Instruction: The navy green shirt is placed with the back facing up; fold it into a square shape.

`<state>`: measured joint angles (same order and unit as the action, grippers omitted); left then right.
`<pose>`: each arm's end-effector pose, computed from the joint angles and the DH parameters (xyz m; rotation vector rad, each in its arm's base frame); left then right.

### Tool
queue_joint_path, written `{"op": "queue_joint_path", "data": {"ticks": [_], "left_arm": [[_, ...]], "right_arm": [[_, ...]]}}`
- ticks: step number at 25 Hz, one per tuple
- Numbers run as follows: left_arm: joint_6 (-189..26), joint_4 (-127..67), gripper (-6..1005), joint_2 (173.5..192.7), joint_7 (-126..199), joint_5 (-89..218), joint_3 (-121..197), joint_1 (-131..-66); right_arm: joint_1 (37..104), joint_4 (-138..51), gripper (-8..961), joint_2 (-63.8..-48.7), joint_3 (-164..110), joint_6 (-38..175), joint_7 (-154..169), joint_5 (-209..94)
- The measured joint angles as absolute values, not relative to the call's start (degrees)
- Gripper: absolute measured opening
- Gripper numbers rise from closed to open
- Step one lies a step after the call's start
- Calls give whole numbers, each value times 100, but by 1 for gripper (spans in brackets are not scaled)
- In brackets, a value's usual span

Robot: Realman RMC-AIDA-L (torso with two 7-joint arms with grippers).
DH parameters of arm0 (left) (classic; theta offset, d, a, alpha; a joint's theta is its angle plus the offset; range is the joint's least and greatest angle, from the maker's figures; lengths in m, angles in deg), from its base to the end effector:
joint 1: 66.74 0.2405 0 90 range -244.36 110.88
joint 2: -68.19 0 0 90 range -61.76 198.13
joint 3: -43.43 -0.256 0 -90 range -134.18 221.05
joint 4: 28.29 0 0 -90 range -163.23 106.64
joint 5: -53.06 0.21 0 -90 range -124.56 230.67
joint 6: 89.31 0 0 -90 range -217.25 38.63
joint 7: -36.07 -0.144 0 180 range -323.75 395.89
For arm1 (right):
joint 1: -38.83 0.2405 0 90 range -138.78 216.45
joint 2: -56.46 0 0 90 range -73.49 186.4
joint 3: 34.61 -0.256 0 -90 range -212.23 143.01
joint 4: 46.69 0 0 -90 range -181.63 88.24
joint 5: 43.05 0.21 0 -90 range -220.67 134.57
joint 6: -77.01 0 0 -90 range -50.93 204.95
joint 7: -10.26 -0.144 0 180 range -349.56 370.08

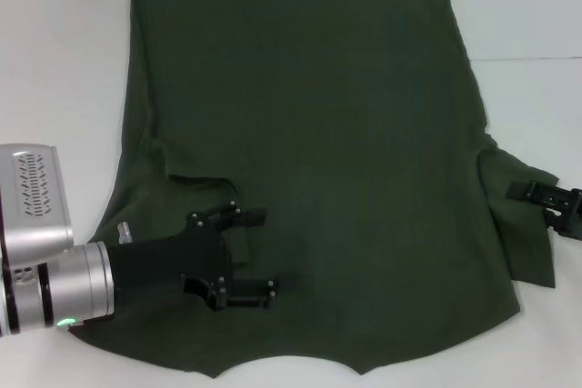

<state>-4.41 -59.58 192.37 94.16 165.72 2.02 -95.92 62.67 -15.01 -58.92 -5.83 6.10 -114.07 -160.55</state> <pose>-0.2549 0.3079 -0.0563 -2.7436 -0.3086 -0.7260 0.3662 0.3204 0.0349 -1.7986 1.8386 0.7748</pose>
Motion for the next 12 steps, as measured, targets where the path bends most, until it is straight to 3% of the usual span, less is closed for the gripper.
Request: {"op": "queue_joint_path", "data": {"ticks": [12], "left_arm": [[-441,-5958,948,19238,9430,16572,204,-9611]], "right_arm": [[6107,-1508,861,-5994,-767,288,-11286,-16012]]}}
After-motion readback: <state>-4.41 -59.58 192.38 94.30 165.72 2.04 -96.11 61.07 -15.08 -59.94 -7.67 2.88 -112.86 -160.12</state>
